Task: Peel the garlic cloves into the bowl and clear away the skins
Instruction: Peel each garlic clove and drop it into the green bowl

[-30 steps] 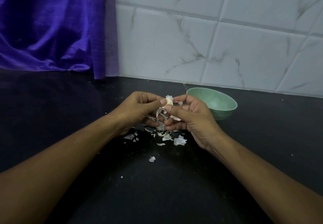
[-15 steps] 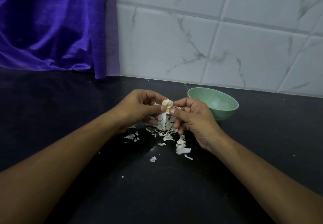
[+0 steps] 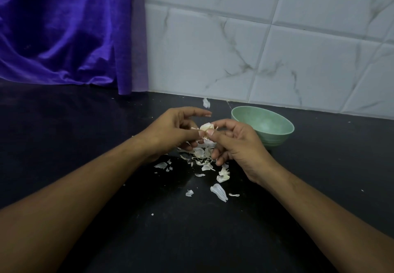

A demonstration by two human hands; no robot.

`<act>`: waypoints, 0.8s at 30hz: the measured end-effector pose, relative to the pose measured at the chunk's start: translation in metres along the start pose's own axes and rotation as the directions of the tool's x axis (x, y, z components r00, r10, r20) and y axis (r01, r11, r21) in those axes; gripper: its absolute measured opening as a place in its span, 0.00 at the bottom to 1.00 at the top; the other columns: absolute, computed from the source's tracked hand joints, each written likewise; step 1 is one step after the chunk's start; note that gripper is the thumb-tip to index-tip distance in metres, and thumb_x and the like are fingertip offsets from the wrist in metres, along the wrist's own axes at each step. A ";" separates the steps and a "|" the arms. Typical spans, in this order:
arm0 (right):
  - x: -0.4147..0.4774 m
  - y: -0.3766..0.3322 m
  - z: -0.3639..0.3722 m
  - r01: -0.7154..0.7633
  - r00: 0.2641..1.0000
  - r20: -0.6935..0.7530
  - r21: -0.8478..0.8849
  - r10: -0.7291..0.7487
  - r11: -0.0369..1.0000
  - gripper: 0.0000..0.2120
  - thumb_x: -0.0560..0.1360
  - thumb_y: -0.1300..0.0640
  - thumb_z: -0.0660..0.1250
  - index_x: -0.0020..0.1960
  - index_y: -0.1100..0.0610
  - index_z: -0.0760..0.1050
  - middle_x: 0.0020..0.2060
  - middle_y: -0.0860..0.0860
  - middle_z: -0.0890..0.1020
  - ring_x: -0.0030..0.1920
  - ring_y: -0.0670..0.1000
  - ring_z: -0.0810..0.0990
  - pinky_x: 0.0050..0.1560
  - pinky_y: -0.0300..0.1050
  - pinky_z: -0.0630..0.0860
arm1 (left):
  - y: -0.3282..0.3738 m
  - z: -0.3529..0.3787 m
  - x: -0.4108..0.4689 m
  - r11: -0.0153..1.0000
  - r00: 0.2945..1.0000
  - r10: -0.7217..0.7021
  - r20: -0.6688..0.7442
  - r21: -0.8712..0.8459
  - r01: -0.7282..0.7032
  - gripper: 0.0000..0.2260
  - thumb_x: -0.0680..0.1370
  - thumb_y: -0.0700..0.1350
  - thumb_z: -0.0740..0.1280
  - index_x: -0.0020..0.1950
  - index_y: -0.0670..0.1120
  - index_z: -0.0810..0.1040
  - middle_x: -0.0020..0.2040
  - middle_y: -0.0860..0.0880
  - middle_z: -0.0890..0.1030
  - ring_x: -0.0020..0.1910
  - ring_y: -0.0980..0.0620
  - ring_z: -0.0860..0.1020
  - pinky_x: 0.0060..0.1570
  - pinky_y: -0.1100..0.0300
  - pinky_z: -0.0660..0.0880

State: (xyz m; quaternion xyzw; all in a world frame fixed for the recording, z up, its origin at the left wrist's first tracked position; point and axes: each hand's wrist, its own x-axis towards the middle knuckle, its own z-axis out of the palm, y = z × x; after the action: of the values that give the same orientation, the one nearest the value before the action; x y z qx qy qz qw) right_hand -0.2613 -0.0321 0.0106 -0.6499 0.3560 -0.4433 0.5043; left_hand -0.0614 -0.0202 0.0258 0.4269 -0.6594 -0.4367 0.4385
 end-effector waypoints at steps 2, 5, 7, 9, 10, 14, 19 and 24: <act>0.000 0.003 0.002 -0.012 1.000 0.008 -0.018 0.013 1.000 0.10 0.79 0.58 0.72 0.59 0.61 0.80 0.46 0.59 0.87 0.28 0.52 0.79 0.25 0.43 0.77 | 0.000 0.001 0.000 0.999 0.999 0.034 0.004 0.023 -0.034 0.24 0.78 0.35 0.74 0.72 0.50 0.77 0.40 0.43 0.82 0.40 0.48 0.81 0.41 0.57 0.82; 0.001 0.003 0.004 -0.027 1.000 0.007 0.011 0.027 1.000 0.09 0.80 0.58 0.71 0.58 0.61 0.81 0.43 0.57 0.86 0.28 0.51 0.80 0.26 0.43 0.78 | 0.001 0.001 -0.001 0.996 0.997 0.082 0.007 0.019 -0.082 0.23 0.78 0.35 0.73 0.71 0.51 0.77 0.40 0.43 0.81 0.38 0.49 0.79 0.38 0.59 0.80; 0.001 0.001 0.005 -0.052 0.999 0.009 0.072 0.051 0.996 0.09 0.82 0.57 0.68 0.55 0.62 0.81 0.39 0.56 0.83 0.29 0.51 0.81 0.28 0.42 0.79 | 0.001 0.000 0.000 0.995 0.995 0.100 0.008 -0.022 -0.100 0.23 0.79 0.33 0.71 0.71 0.50 0.77 0.39 0.44 0.81 0.35 0.52 0.79 0.37 0.61 0.79; 0.001 -0.001 0.005 -0.080 0.997 0.000 0.124 0.080 0.989 0.10 0.83 0.55 0.67 0.52 0.62 0.81 0.37 0.56 0.81 0.30 0.50 0.81 0.28 0.42 0.80 | 0.002 0.000 0.000 0.993 0.994 0.113 0.015 -0.038 -0.112 0.22 0.80 0.32 0.70 0.71 0.49 0.77 0.40 0.45 0.82 0.36 0.53 0.79 0.38 0.62 0.79; 0.002 -0.001 0.005 -0.088 0.996 -0.006 0.132 0.089 0.987 0.11 0.83 0.55 0.67 0.51 0.62 0.81 0.36 0.56 0.81 0.30 0.50 0.82 0.29 0.42 0.80 | 0.002 -0.001 -0.001 0.993 0.993 0.120 0.022 -0.009 -0.119 0.21 0.80 0.32 0.69 0.70 0.48 0.78 0.41 0.45 0.82 0.36 0.53 0.79 0.39 0.62 0.79; 0.002 -0.001 0.002 -0.080 0.996 -0.019 0.083 0.082 0.993 0.11 0.82 0.56 0.69 0.54 0.65 0.81 0.38 0.59 0.81 0.32 0.51 0.82 0.30 0.42 0.81 | -0.002 -0.002 -0.001 0.962 0.991 0.129 -0.027 0.244 -0.119 0.13 0.84 0.36 0.64 0.63 0.48 0.84 0.47 0.42 0.86 0.40 0.50 0.82 0.43 0.53 0.84; 0.004 0.002 -0.001 -0.006 0.998 -0.065 -0.021 0.004 1.000 0.06 0.80 0.62 0.71 0.55 0.64 0.81 0.38 0.56 0.82 0.31 0.50 0.80 0.28 0.42 0.79 | -0.001 -0.002 0.000 0.849 0.983 0.171 -0.071 0.517 -0.110 0.15 0.81 0.37 0.67 0.60 0.53 0.86 0.41 0.51 0.86 0.42 0.53 0.84 0.49 0.50 0.83; 0.003 0.002 -0.001 -0.001 0.997 -0.083 -0.061 -0.004 0.998 0.08 0.79 0.63 0.73 0.52 0.66 0.77 0.37 0.58 0.84 0.30 0.52 0.82 0.27 0.43 0.80 | 0.002 -0.001 -0.002 0.818 0.975 0.208 -0.082 0.562 -0.127 0.10 0.76 0.48 0.77 0.56 0.56 0.86 0.43 0.58 0.84 0.42 0.63 0.80 0.42 0.64 0.74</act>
State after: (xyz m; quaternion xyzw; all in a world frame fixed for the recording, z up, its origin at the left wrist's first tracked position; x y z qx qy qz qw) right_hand -0.2616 -0.0362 0.0091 -0.6463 0.3893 -0.4593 0.4688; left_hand -0.0606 -0.0183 0.0277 0.5051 -0.7600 -0.1562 0.3781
